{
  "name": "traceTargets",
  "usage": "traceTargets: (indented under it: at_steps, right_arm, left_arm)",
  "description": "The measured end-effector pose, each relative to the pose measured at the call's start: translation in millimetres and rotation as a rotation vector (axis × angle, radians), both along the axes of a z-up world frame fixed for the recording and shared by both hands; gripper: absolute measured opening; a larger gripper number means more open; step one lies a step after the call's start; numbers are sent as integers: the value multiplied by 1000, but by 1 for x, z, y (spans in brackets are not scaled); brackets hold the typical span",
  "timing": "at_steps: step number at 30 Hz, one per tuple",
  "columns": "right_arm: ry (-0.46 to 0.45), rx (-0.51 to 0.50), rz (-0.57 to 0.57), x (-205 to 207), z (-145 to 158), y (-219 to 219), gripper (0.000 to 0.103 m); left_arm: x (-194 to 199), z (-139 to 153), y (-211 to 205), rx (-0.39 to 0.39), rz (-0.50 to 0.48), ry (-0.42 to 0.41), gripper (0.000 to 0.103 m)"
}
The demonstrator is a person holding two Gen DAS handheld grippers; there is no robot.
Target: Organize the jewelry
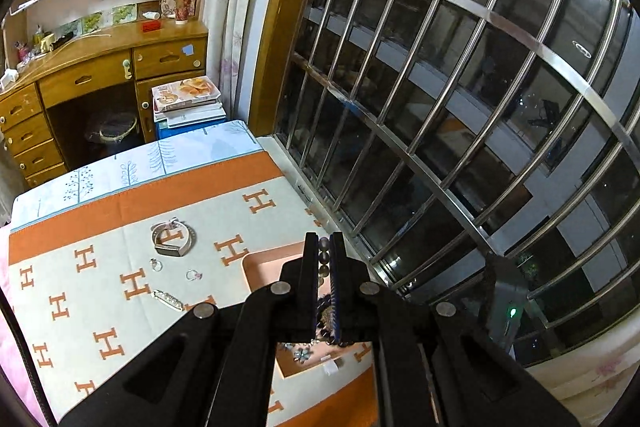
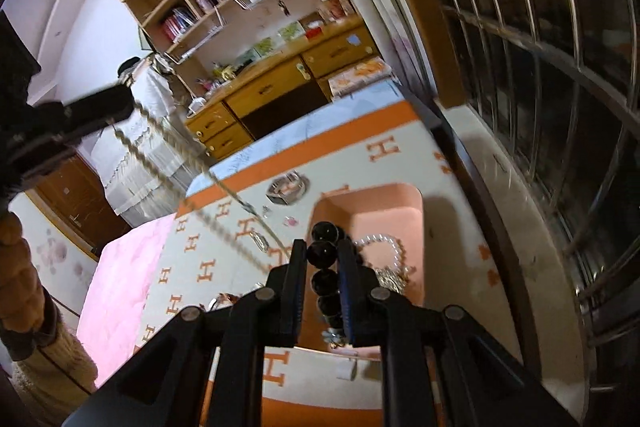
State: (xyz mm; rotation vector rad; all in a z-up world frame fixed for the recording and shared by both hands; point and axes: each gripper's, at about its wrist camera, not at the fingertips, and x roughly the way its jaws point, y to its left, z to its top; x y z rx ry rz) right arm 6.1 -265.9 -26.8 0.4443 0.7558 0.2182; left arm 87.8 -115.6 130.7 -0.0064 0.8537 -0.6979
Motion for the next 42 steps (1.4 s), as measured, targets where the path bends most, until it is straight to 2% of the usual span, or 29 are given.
traceTargets:
  at_steps: [9,17,23,27,29,32,37,39,42]
  right_arm:
    - [15,20,71,-2,-9,10,15]
    - [32,17,74,-3,-13,11,15]
    - [35,19,74,-1,-14,11,15]
    - [37,25,80,2,-13,14,15]
    - [31,29,83,2,-11,16,15]
    - [21,27,89,2,-7,18,15]
    - [37,25,89,10,-10,22,15]
    - [53,31,94,14,-13,22,15]
    - [102,-3,56,22,-18,22,16]
  left_arm:
    - [27,-44,-31,49,-5,53,3]
    - [53,-84,-36,97,77,70,3]
    - [57,-78,-26,71,114,10,3]
    - [58,-79,-26,82,124,-7,3]
    - [56,-74,-23,60,139,-34,3]
    - [52,-63,-22,32,124,-60,3]
    - [49,-68,-29,67,89,-56,3]
    - [48,-75,-31,93,69,-33,6]
    - [43,-89,-30,169,56,-30,26]
